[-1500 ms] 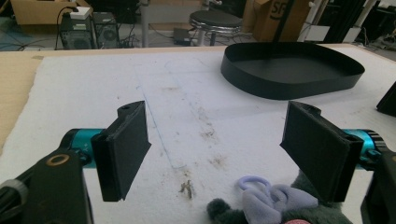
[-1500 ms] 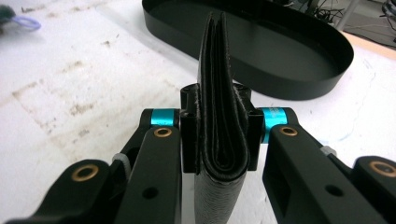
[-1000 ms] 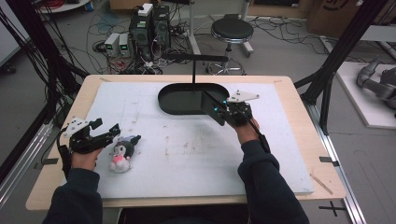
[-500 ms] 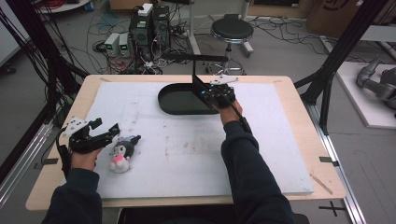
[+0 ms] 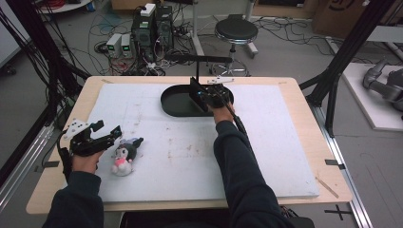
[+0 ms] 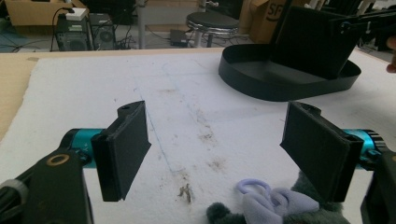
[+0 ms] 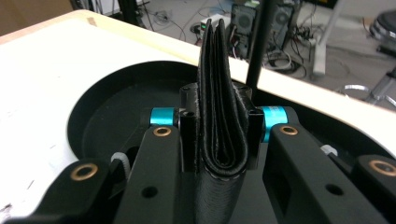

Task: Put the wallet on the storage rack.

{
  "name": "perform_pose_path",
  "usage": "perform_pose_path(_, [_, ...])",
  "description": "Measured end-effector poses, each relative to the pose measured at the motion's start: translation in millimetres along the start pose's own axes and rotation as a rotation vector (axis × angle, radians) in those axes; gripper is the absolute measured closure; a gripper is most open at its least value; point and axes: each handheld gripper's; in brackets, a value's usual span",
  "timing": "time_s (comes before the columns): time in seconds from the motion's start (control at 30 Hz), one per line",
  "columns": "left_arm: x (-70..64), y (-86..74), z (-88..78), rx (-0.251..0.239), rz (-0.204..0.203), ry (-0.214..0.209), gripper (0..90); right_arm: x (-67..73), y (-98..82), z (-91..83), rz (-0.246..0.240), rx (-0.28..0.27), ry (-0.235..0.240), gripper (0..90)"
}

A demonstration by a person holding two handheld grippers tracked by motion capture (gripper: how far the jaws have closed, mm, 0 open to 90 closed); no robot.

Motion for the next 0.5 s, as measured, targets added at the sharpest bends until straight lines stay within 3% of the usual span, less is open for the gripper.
perform_pose_path(0.13, [0.6, -0.3, -0.5, -0.001, -0.004, 0.002, 22.6, -7.3, -3.4, 0.2, 0.023, 0.019, -0.048, 70.4])
perform_pose_path(0.17, [0.8, -0.4, -0.7, -0.001, -0.005, 0.003, 22.6, -12.4, -2.9, -3.8, 0.038, 0.016, -0.086, 62.7])
perform_pose_path(0.27, [1.3, -0.7, -1.0, 0.0, -0.005, 0.004, 22.6, -18.8, -1.2, -11.6, 0.019, 0.038, -0.159, 54.0])
perform_pose_path(0.5, [0.0, -0.6, -1.3, 0.002, 0.0, 0.0, 22.7, -31.6, -0.5, -35.0, 0.024, 0.044, -0.193, 50.9])
Point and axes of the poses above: each handheld gripper's, and its own axes: z roughly forward along the jaws, y roughly out of its top, x roughly to its left, and after that the axes turned 9 degrees about y, right-handed
